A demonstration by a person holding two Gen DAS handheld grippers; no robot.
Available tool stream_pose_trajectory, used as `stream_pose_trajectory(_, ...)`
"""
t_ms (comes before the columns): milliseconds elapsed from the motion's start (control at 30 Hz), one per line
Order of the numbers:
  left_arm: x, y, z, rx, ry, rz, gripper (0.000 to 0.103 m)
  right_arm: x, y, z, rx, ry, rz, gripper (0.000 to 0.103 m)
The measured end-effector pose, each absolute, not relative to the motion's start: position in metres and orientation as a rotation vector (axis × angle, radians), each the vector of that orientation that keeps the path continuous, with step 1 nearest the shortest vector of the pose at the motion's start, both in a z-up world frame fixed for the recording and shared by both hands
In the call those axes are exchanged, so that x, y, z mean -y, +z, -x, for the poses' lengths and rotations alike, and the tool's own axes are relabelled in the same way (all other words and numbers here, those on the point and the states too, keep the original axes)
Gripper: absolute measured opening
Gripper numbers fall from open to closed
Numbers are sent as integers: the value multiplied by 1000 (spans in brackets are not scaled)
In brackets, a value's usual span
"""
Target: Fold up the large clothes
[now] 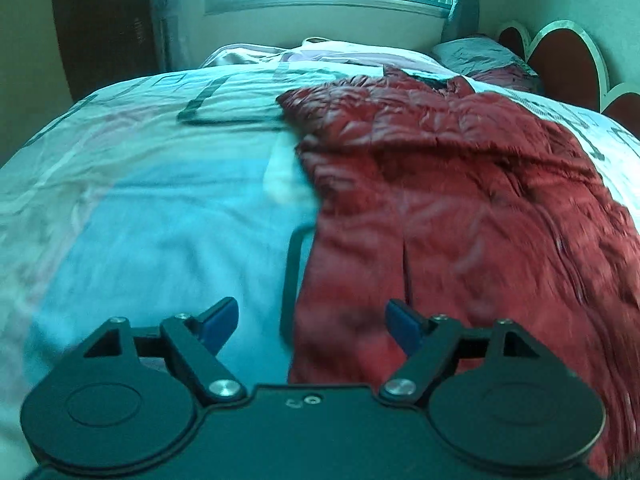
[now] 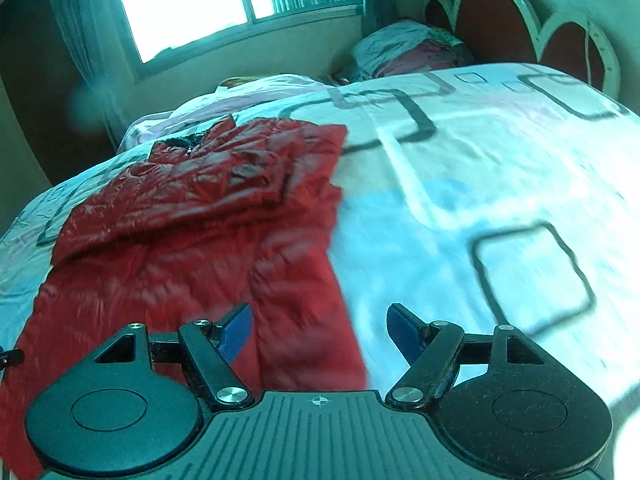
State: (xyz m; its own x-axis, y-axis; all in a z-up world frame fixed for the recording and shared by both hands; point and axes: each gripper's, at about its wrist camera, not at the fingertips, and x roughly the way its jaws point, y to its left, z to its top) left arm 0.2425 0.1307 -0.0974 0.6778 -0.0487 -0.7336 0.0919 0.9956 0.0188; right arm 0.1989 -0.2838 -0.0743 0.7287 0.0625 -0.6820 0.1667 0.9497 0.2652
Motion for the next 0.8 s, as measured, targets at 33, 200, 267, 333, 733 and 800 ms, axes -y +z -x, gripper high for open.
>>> stream_pose_trajectory(33, -133, -96, -233, -823, -75, -53, 78, 288, -75, -187, -758, -57, -329, 74)
stream_pose_trajectory(200, -138, -96, -194, -830, -39, -35, 76, 301, -79, -139, -761, -56, -354, 74)
stream_pose_trajectory(267, -142, -96, -181, -838, -43, 8, 75, 306, -82, -121, -761, -55, -373, 74)
stream_pose_trajectory(333, -147, -97, -170, -850, -53, 63, 70, 310, -85, -108, -766, -48, -400, 74)
stream_pose_trajectory(733, -181, -112, -141, -860, -91, 450, 65, 340, -115, -81, -778, 40, -666, 65)
stream_pose_trajectory(800, -185, -114, -145, -848, -106, 503, 65, 345, -120, -83, -777, 83, -762, 65)
